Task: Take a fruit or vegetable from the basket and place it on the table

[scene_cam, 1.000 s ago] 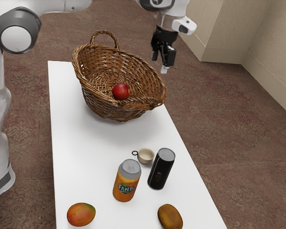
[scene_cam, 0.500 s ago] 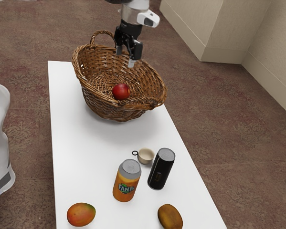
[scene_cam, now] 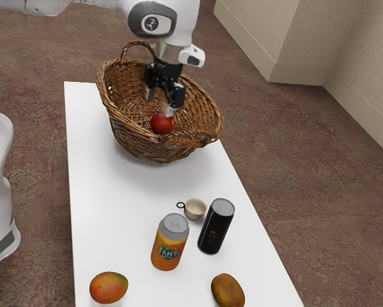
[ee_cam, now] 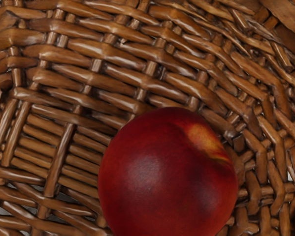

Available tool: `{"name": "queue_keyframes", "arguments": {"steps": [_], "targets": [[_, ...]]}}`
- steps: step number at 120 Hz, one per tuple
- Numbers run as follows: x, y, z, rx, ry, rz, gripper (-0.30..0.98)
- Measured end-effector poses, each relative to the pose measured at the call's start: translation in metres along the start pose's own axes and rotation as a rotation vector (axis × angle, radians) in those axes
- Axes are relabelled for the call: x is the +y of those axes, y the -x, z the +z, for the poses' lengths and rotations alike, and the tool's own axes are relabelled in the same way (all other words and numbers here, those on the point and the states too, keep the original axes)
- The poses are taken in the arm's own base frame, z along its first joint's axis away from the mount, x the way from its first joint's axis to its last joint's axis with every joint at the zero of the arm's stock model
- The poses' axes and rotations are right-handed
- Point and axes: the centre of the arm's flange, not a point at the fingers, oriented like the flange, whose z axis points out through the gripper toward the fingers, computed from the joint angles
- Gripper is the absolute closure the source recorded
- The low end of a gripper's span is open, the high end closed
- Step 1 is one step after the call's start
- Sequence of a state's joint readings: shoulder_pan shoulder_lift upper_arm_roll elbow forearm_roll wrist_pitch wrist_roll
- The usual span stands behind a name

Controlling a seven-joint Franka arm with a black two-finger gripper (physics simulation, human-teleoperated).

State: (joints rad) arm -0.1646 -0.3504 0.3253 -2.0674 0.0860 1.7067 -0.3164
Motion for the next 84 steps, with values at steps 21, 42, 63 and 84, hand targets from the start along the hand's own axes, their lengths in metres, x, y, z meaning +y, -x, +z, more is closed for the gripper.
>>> {"name": "queue_keyframes", "arguments": {"steps": [21, 42, 63, 84], "targets": [[0.005, 0.0, 0.018, -0.013, 0.007, -0.03, 0.0], [0.01, 0.002, 0.029, -0.018, 0.008, -0.049, 0.0], [0.019, -0.003, 0.035, -0.007, 0.001, -0.061, 0.0], [0.023, -0.01, 0.045, -0.007, -0.01, -0.08, 0.0]]}}
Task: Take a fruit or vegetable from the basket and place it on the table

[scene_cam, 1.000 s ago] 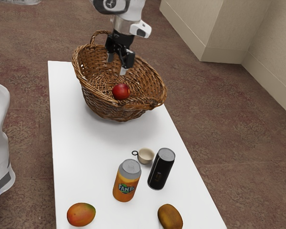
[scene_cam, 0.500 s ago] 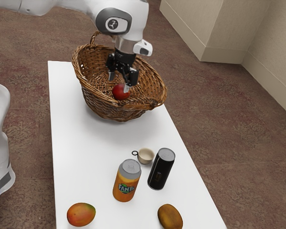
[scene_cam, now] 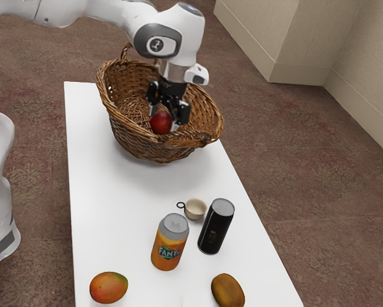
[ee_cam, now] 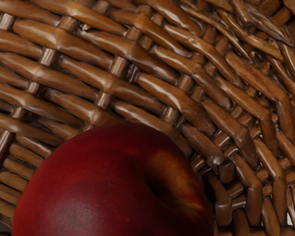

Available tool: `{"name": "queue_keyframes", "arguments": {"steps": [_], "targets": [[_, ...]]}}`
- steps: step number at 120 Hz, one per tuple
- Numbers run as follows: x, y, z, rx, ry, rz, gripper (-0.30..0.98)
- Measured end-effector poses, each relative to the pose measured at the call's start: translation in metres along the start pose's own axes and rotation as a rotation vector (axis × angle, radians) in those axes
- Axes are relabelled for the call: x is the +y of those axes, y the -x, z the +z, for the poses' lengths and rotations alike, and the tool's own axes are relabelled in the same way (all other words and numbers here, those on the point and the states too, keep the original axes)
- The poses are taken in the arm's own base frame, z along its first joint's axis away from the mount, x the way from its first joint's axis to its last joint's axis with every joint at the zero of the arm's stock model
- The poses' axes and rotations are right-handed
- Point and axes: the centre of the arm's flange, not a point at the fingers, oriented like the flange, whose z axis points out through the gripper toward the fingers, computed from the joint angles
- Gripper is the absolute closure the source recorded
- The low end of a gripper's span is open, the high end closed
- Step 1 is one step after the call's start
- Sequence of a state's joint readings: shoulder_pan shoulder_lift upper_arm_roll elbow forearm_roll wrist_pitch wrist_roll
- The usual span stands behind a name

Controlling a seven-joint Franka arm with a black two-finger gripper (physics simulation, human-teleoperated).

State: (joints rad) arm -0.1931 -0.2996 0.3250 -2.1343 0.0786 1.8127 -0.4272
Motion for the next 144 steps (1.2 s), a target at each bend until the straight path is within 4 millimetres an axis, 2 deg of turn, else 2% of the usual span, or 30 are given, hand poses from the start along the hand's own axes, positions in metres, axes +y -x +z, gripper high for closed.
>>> {"name": "queue_keyframes", "arguments": {"steps": [56, 75, 87, 97, 112, 123, 144], "targets": [[0.006, -0.012, 0.009, 0.034, -0.003, -0.026, 0.01], [0.003, -0.013, 0.005, 0.047, -0.025, -0.025, 0.29], [0.002, -0.012, 0.003, 0.047, -0.039, -0.024, 0.4], [0.001, -0.012, 0.001, 0.047, -0.048, -0.023, 0.41], [0.001, -0.013, -0.026, 0.073, -0.041, -0.027, 0.42], [-0.003, -0.012, -0.056, 0.098, -0.029, -0.035, 0.48], [-0.042, -0.001, -0.121, 0.142, -0.001, -0.087, 0.43]]}}
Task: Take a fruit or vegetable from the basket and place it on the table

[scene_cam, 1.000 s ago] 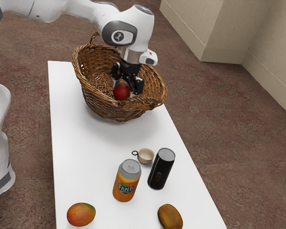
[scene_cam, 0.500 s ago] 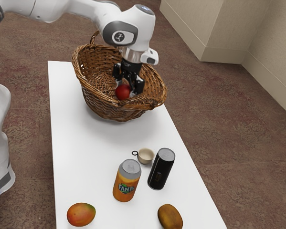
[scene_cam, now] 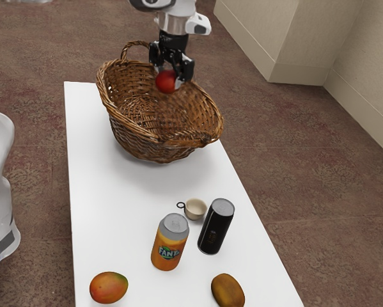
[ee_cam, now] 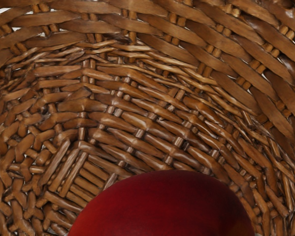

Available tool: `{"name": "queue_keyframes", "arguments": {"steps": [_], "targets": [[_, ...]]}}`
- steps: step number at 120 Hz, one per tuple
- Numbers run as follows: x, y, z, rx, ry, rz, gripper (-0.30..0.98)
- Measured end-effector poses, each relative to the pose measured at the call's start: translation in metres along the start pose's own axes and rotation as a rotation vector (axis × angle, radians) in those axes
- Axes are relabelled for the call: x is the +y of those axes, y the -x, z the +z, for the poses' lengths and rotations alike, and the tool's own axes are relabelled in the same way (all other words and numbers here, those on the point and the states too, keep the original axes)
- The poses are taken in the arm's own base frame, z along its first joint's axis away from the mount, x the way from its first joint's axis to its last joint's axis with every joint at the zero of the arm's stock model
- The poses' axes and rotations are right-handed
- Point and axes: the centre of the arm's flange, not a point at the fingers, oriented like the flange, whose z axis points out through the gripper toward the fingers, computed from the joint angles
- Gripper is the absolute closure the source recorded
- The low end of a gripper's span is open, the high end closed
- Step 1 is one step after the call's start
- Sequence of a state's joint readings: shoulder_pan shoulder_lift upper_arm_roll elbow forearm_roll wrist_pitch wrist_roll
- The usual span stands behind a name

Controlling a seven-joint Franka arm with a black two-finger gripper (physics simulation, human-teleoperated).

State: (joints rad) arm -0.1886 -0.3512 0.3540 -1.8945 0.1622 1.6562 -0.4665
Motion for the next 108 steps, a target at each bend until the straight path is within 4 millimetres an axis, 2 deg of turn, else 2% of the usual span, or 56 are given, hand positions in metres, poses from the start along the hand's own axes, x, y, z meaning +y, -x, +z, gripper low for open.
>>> {"name": "queue_keyframes", "arguments": {"steps": [19, 30, 42, 59, 78, 87, 108], "targets": [[-0.03, 0.003, -0.063, 0.053, 0.005, -0.039, 0.42], [-0.066, 0.006, -0.078, 0.054, -0.016, -0.1, 0.42], [-0.108, 0.004, -0.079, 0.036, -0.047, -0.187, 0.42], [-0.153, 0.004, -0.078, 0.02, -0.096, -0.283, 0.43], [-0.198, 0.006, -0.077, 0.008, -0.14, -0.377, 0.43], [-0.213, 0.007, -0.075, 0.001, -0.153, -0.408, 0.43], [-0.259, 0.008, -0.047, -0.067, -0.153, -0.481, 0.42]]}}
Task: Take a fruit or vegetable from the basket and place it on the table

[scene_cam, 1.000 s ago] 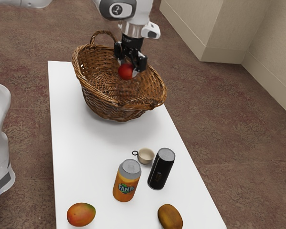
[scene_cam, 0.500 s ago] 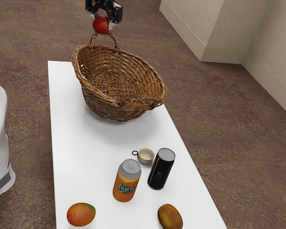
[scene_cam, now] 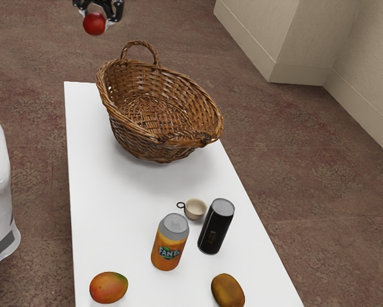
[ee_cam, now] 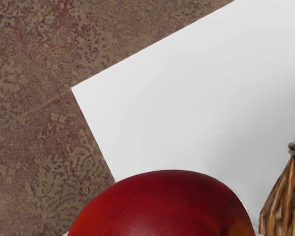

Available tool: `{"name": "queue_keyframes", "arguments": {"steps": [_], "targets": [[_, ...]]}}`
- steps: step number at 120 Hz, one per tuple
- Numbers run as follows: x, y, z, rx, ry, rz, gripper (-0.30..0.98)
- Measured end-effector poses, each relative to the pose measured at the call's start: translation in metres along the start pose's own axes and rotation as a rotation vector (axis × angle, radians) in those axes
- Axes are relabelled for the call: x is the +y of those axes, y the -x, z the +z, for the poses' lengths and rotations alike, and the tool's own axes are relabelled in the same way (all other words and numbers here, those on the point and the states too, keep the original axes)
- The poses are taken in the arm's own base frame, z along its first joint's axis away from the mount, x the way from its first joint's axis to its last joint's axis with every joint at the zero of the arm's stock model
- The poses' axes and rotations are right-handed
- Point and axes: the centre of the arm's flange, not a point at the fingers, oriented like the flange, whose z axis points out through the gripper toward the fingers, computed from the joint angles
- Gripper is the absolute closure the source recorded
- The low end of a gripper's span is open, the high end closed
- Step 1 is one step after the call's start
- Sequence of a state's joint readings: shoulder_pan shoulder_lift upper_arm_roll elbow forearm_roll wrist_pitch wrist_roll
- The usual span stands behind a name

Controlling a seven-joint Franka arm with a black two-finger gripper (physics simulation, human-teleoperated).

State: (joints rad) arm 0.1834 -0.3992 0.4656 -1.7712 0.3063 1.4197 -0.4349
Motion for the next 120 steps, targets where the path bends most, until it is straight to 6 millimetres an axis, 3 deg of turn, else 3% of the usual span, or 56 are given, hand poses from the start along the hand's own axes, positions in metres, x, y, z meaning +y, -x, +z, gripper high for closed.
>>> {"name": "queue_keyframes", "arguments": {"steps": [20, 49, 66, 95, 106, 120], "targets": [[-0.022, -0.013, 0.029, -0.048, 0.005, -0.034, 0.43], [-0.015, -0.016, 0.071, -0.111, 0.022, -0.016, 0.43], [-0.027, -0.024, 0.097, -0.149, 0.04, -0.043, 0.42], [-0.01, -0.03, 0.121, -0.16, 0.047, -0.015, 0.44], [-0.014, -0.031, 0.132, -0.174, 0.07, -0.026, 0.22], [-0.017, -0.033, 0.136, -0.177, 0.1, -0.038, 0.1]]}}
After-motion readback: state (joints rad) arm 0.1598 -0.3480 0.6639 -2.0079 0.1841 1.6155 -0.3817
